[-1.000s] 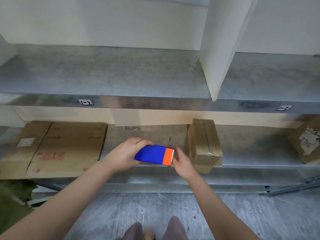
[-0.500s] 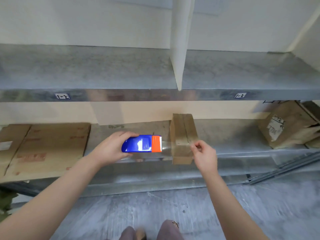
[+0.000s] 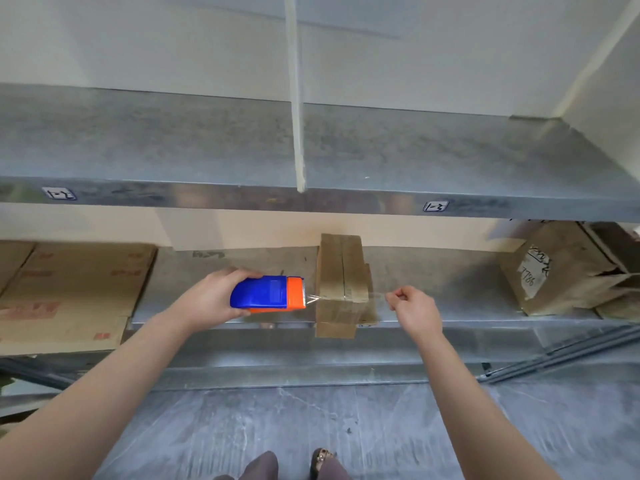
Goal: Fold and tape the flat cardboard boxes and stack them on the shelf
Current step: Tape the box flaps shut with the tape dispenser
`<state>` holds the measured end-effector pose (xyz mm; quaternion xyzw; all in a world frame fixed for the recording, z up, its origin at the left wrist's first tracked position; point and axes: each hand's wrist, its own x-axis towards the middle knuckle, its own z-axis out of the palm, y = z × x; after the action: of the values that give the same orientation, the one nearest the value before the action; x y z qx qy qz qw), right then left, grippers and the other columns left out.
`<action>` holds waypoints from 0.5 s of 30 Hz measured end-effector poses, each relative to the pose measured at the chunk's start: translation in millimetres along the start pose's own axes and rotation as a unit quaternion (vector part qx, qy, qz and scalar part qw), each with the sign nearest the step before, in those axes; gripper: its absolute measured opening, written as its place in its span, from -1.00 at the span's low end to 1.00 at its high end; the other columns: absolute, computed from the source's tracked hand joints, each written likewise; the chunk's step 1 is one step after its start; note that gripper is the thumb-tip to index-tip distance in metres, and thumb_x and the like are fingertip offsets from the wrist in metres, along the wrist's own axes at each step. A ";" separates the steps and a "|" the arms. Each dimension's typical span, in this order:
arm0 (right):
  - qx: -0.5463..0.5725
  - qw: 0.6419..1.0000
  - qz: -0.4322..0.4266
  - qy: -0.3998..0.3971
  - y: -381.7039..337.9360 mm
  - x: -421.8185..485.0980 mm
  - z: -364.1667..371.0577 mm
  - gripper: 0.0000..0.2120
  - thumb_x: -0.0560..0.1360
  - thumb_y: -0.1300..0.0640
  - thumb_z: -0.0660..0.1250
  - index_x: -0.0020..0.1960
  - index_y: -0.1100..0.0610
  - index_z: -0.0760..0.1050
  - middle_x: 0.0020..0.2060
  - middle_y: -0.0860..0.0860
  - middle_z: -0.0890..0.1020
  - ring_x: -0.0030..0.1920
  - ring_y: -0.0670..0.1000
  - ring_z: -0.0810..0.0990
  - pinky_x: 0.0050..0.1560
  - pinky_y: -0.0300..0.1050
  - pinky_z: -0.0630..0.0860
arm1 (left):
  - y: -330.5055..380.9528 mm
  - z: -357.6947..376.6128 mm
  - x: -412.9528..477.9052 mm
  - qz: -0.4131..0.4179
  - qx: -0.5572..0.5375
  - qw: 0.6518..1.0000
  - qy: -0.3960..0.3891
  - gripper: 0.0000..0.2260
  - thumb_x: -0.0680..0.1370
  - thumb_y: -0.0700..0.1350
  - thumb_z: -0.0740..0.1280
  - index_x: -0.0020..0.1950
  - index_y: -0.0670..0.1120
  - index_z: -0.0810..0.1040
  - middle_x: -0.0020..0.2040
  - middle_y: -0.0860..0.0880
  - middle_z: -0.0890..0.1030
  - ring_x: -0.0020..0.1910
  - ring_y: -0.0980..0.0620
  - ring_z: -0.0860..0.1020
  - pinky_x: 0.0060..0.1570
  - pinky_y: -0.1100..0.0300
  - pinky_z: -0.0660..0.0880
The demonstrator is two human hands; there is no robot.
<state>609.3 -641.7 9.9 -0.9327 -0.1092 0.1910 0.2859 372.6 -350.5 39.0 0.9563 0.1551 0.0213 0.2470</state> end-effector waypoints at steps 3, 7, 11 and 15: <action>0.009 1.000 -0.009 -0.017 5.7 14.3 5.3 -0.86 0.53 -0.04 0.26 -0.10 -0.02 0.55 -0.14 -0.09 0.63 -0.12 0.02 0.56 -0.27 -0.15 0.38 | 3.6 7.0 3.9 -0.019 -0.003 1.000 -0.001 -0.40 0.35 -0.09 0.55 0.36 0.05 0.46 0.23 0.06 0.56 0.19 0.03 0.51 0.10 0.25 0.37; 0.054 0.998 -0.029 -0.035 11.9 23.5 24.3 -0.86 0.56 -0.07 0.29 -0.06 -0.03 0.55 -0.14 -0.08 0.64 -0.07 0.02 0.58 -0.16 -0.12 0.41 | 10.3 16.5 9.6 -0.032 0.005 0.999 -0.001 -0.41 0.35 -0.06 0.54 0.36 0.06 0.46 0.22 0.06 0.56 0.18 0.03 0.51 0.07 0.27 0.36; 0.124 0.990 -0.049 -0.037 9.8 20.3 49.7 -0.91 0.58 0.06 0.30 -0.06 0.02 0.55 -0.22 -0.10 0.59 -0.11 0.01 0.58 -0.18 -0.20 0.37 | 18.7 24.2 16.6 -0.035 0.001 0.999 -0.003 -0.43 0.37 -0.06 0.52 0.36 0.03 0.47 0.22 0.01 0.57 0.17 -0.01 0.52 0.11 0.19 0.42; 0.182 0.983 -0.032 -0.011 11.1 12.5 61.4 -0.96 0.58 0.08 0.29 -0.02 -0.01 0.51 -0.23 -0.17 0.58 -0.09 0.01 0.62 -0.15 -0.19 0.41 | 26.0 28.6 19.6 -0.035 0.015 0.999 0.003 -0.44 0.37 -0.05 0.53 0.35 0.01 0.49 0.21 -0.02 0.57 0.17 -0.04 0.53 0.12 0.18 0.43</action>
<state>595.9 -616.7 -47.1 -0.8589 -0.1056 0.2090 0.4555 402.1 -379.3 25.6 0.9538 0.1895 0.0134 0.2326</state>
